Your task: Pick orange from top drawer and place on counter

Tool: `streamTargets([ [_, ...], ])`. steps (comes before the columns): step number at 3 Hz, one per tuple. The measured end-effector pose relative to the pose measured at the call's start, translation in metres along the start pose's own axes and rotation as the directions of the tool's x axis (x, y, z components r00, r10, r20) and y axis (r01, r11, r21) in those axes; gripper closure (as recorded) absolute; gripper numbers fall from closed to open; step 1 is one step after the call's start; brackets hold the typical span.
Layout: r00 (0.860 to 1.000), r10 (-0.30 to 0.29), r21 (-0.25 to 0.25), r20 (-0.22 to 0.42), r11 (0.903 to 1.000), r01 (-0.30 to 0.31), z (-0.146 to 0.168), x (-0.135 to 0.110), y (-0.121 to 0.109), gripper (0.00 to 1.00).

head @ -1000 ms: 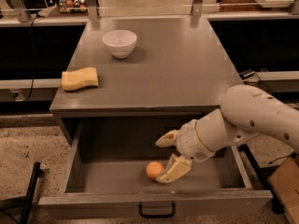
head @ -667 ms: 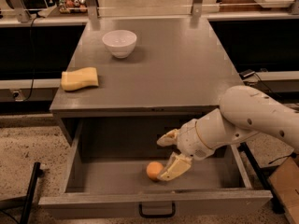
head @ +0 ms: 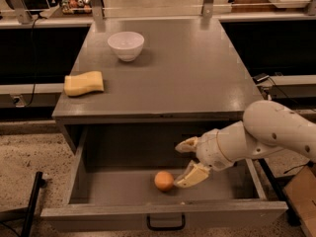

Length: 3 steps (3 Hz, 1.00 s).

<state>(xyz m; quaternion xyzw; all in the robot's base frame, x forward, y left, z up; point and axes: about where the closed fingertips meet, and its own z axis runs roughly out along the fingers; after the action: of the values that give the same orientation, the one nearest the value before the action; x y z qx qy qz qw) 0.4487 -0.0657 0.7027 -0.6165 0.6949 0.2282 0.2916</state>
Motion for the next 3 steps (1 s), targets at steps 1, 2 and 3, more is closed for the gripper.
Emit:
streamTargets([
  [1, 0.999, -0.031, 0.058, -0.011, 0.9978, 0.032, 0.01, 0.008, -0.003, 0.33],
  [2, 0.998, -0.055, 0.071, -0.006, 0.9959, 0.056, 0.022, 0.011, -0.002, 0.39],
  [3, 0.997, -0.073, 0.043, -0.003, 0.9964, 0.073, 0.041, 0.013, 0.003, 0.4],
])
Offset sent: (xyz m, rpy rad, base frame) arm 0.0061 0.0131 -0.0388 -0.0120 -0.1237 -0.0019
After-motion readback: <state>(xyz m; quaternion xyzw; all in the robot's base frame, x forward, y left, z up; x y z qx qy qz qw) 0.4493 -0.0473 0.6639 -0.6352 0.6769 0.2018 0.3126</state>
